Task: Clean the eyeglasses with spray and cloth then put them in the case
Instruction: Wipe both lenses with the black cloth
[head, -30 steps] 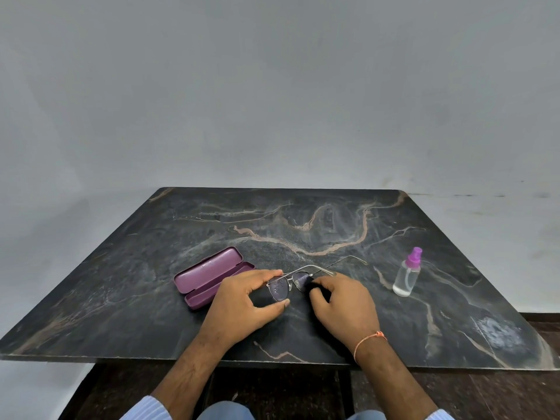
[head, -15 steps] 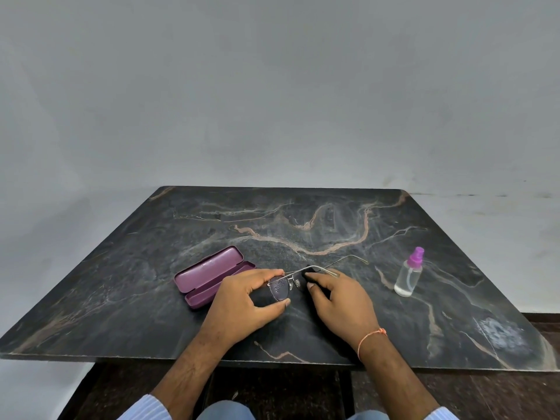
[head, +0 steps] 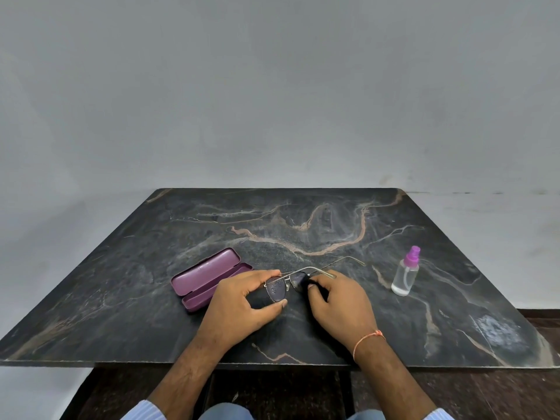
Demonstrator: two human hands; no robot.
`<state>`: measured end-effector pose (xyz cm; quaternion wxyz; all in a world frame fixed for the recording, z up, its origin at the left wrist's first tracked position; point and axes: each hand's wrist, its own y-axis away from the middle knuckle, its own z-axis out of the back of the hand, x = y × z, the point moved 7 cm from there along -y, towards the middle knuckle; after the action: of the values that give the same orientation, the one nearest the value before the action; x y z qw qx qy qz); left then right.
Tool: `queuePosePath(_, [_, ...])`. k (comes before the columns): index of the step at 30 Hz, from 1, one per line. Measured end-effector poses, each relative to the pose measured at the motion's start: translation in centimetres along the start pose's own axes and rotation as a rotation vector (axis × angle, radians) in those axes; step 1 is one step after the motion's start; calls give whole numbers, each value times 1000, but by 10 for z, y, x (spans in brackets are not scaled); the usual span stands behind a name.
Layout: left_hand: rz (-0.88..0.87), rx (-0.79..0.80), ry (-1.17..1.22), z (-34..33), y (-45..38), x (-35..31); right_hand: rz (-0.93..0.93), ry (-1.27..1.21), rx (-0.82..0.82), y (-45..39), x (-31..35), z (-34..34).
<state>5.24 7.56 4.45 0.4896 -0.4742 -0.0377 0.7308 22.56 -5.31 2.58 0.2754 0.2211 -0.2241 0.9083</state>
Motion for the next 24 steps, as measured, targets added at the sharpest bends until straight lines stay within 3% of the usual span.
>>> queuePosePath(4, [5, 7, -1, -1, 0, 1, 11, -153, -14, 1, -3, 1])
queuePosePath(9, [10, 8, -6, -1, -2, 0, -10, -377, -213, 10, -1, 20])
queuePosePath(12, [14, 11, 5, -1, -2, 0, 68, -452, -163, 16, 18, 13])
queuePosePath(15, [12, 24, 31, -2, -2, 0, 206, -340, -101, 21, 39, 1])
queuePosePath(18, [18, 24, 29, -2, -1, 1, 228, -196, -87, 23, 47, -4])
queuePosePath(24, [19, 50, 58, -3, -1, 2, 323, -228, -51, 31, 54, -1])
